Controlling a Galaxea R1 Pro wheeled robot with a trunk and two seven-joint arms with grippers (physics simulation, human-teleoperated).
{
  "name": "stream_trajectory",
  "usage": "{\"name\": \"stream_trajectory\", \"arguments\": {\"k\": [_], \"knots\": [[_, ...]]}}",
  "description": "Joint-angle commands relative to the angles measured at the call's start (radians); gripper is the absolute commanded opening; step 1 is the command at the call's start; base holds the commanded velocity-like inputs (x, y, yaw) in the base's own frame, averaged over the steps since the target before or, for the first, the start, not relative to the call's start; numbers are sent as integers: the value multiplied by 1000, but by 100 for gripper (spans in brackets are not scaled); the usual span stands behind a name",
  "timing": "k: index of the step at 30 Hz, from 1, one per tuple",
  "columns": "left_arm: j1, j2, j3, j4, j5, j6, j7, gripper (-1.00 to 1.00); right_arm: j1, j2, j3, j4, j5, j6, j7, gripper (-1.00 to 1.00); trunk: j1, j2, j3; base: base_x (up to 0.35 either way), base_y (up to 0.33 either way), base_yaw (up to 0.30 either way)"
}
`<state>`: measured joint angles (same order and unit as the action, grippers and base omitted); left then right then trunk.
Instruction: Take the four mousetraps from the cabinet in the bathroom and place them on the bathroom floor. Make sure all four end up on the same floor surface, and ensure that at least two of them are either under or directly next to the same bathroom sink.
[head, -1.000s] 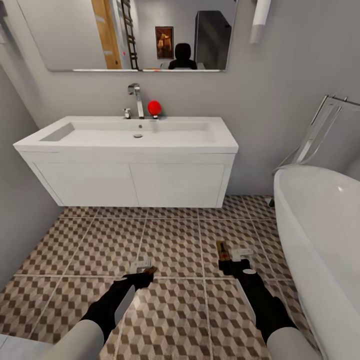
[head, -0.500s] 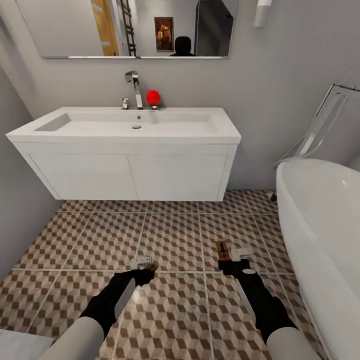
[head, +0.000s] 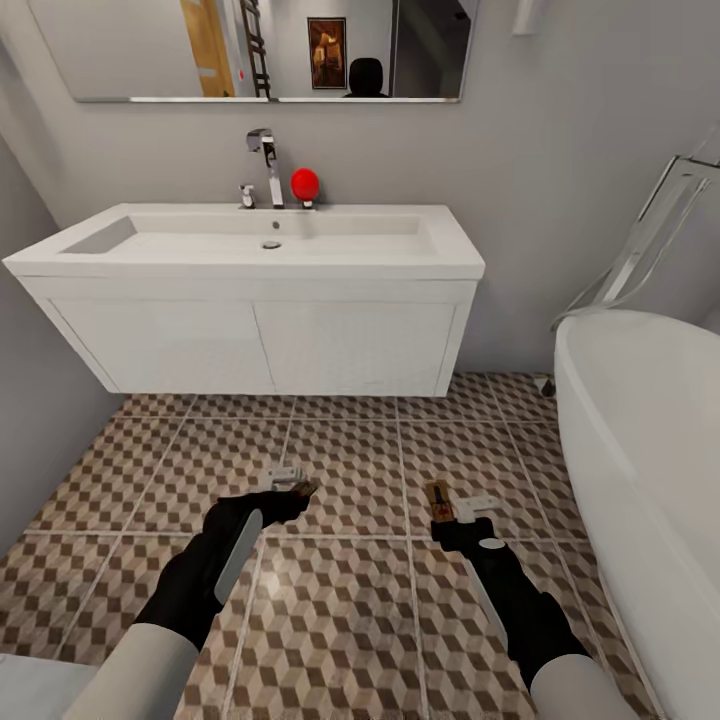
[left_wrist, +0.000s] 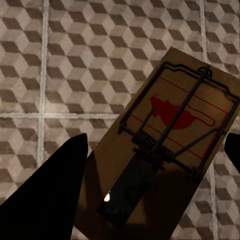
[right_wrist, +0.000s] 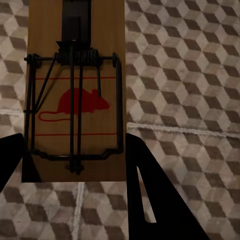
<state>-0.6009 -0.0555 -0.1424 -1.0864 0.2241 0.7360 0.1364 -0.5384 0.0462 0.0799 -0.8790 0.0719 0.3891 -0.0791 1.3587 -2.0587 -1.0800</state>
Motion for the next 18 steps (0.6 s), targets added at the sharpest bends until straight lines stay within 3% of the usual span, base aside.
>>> {"name": "stream_trajectory", "arguments": {"k": [1,12,18], "knots": [[0,0,-1,8,11,3,9,-100,0,0,2,-2,5,7,-2,-100,0,0,-2,0,0,0],[0,0,-2,33,11,0,9,-100,-1,0,2,-4,6,8,-3,-100,0,0,-20,0,0,0],[0,-1,-2,47,11,0,9,-100,0,0,1,-102,5,32,-4,-100,0,0,-30,0,0,0]]}}
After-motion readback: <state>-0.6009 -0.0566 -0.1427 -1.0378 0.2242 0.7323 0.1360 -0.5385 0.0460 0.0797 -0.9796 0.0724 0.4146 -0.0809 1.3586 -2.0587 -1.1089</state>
